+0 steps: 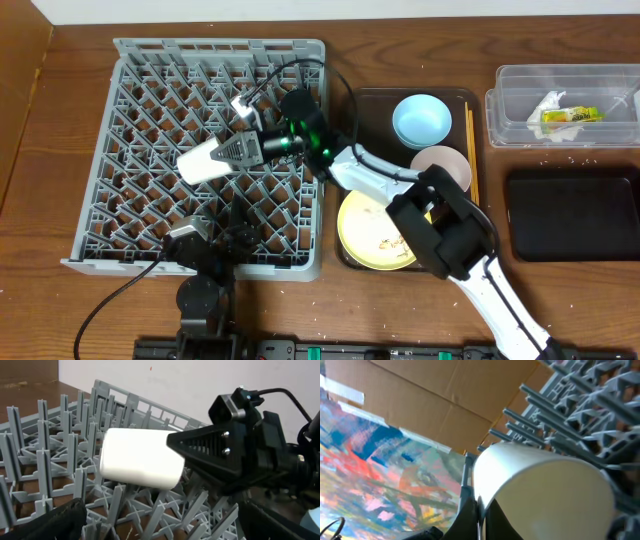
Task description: Sort waste into correct bins and load items into the dishwasher
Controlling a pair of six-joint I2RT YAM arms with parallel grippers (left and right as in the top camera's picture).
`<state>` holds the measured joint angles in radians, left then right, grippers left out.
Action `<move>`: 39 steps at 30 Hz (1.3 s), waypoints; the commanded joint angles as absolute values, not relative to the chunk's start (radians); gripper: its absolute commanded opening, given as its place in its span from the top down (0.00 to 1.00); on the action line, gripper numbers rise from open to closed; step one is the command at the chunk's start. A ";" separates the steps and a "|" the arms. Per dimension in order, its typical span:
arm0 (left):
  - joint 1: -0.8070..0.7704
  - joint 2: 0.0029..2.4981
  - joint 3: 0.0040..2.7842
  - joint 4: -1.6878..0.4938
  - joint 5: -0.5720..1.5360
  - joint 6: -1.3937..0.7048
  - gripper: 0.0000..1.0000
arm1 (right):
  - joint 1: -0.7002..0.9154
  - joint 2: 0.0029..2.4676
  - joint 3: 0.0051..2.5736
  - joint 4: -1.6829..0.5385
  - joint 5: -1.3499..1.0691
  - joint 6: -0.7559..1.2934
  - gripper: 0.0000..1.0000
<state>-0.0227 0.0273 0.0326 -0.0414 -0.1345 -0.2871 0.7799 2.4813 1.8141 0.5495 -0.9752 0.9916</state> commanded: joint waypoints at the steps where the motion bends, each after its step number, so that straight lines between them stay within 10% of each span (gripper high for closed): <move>1: -0.025 0.025 0.012 -0.074 -0.150 -0.278 0.02 | 0.735 2.510 1.853 0.465 -0.936 0.915 0.94; 30: -0.025 0.025 0.012 -0.074 -0.150 -0.278 0.02 | 0.681 2.190 1.954 -0.288 -0.532 0.452 0.59; 39: -0.025 0.025 0.012 -0.074 -0.150 -0.278 0.02 | 0.658 2.137 1.954 -0.361 -0.511 0.443 0.71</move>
<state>-0.0227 0.0273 0.0326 -0.0414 -0.1345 -0.2874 0.6861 2.1937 1.9427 -0.3367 -0.5407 0.4625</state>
